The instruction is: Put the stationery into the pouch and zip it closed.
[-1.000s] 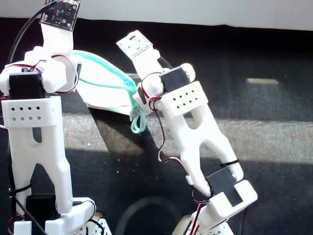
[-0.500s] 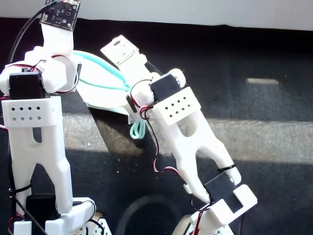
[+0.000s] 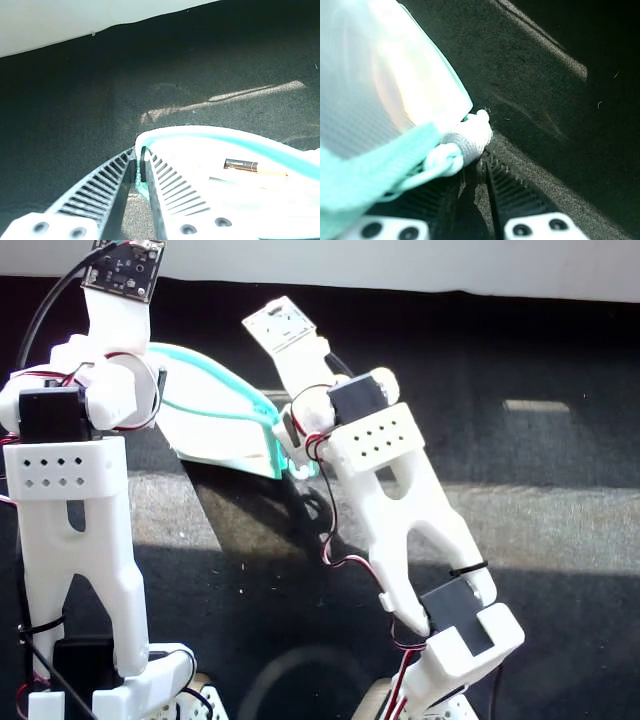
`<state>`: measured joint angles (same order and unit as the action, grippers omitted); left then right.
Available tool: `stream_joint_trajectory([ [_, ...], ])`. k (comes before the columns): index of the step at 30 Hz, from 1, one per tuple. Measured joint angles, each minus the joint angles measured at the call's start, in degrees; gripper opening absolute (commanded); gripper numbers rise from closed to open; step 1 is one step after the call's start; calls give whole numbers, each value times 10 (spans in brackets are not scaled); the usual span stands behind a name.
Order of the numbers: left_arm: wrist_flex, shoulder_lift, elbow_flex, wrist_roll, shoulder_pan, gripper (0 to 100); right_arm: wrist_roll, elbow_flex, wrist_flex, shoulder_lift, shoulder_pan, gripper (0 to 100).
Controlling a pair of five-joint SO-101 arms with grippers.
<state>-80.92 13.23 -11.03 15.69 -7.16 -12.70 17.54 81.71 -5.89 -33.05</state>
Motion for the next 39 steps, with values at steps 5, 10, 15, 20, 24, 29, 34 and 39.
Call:
stream_joint_trajectory([
  [5, 0, 0, 0, 0, 0, 14, 0, 0, 0, 0, 0, 56],
  [10, 0, 0, 0, 0, 0, 14, 0, 0, 1, 0, 0, 234],
  [15, 0, 0, 0, 0, 0, 14, 1, 0, -7, 0, -7, 270],
  [20, 0, 0, 0, 0, 0, 14, 1, 0, -13, 0, -32, 270],
  [24, 0, 0, 0, 0, -1, 14, 0, 0, -49, -3, -33, 270],
  [29, 0, 0, 0, 0, -6, 14, 0, -1, -77, -4, -33, 264],
  [34, 0, 0, 0, -1, -6, 14, -61, -1, -105, -4, -33, 206],
  [39, 0, 0, 0, -2, -6, 14, -118, -1, -111, -4, -34, 128],
])
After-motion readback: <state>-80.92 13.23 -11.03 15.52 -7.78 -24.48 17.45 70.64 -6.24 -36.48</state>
